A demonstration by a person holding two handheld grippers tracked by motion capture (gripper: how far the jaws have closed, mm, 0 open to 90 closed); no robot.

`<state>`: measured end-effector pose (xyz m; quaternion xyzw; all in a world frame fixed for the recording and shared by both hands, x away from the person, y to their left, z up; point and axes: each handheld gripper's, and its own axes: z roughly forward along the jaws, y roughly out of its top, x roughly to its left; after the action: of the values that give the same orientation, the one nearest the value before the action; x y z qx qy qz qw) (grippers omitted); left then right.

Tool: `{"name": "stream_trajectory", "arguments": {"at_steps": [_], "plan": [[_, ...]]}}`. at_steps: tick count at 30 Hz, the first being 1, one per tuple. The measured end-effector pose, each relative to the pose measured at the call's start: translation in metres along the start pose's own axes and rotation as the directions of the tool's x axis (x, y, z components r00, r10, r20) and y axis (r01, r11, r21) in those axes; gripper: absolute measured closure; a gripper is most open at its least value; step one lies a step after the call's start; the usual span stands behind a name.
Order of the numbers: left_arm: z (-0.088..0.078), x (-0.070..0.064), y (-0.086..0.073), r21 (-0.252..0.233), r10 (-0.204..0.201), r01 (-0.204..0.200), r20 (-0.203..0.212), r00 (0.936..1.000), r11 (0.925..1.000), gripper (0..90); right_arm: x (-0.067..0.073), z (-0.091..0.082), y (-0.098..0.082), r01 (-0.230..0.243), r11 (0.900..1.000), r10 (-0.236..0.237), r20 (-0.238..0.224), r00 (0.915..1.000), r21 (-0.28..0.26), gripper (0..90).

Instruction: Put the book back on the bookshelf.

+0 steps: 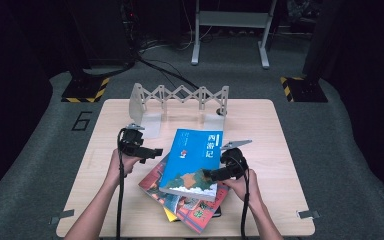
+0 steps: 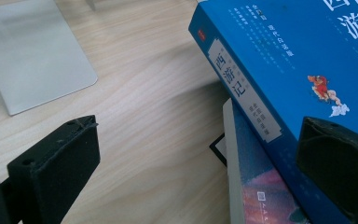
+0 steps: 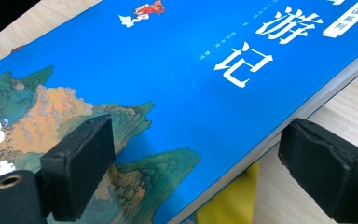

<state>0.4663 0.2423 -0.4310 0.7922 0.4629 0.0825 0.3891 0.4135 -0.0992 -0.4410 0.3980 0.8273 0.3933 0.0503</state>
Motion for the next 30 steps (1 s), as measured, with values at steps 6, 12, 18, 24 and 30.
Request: {"name": "stream_trajectory", "arguments": {"at_steps": [6, 12, 18, 24, 30], "plan": [[0.004, -0.001, 0.005, -0.001, 0.014, -0.014, 0.0, 0.9999, 0.9999, 0.0, 0.004, 0.005, 0.005, 0.009, 1.0, -0.009, -0.008, 0.9999, 0.011, 10.3], [0.007, 0.001, 0.005, 0.009, 0.0, 0.0, 0.002, 1.0, 1.0, 0.0, 0.007, 0.01, 0.009, 0.036, 0.999, -0.036, -0.017, 0.9992, 0.01, 10.3], [0.007, 0.006, 0.004, 0.019, -0.019, 0.019, 0.012, 0.9998, 0.9996, 0.0, 0.011, 0.016, 0.015, 0.062, 0.998, -0.062, -0.024, 0.9978, 0.018, 10.4], [0.012, 0.007, 0.004, 0.016, -0.024, 0.023, 0.013, 0.9996, 0.9996, 0.0, 0.016, 0.022, 0.021, 0.095, 0.995, -0.094, -0.032, 0.9951, 0.027, 10.4], [0.01, 0.012, 0.002, 0.024, -0.031, 0.031, 0.012, 0.9995, 0.9992, 0.0, 0.024, 0.029, 0.026, 0.117, 0.993, -0.116, -0.035, 0.9927, 0.024, 10.5]]}}
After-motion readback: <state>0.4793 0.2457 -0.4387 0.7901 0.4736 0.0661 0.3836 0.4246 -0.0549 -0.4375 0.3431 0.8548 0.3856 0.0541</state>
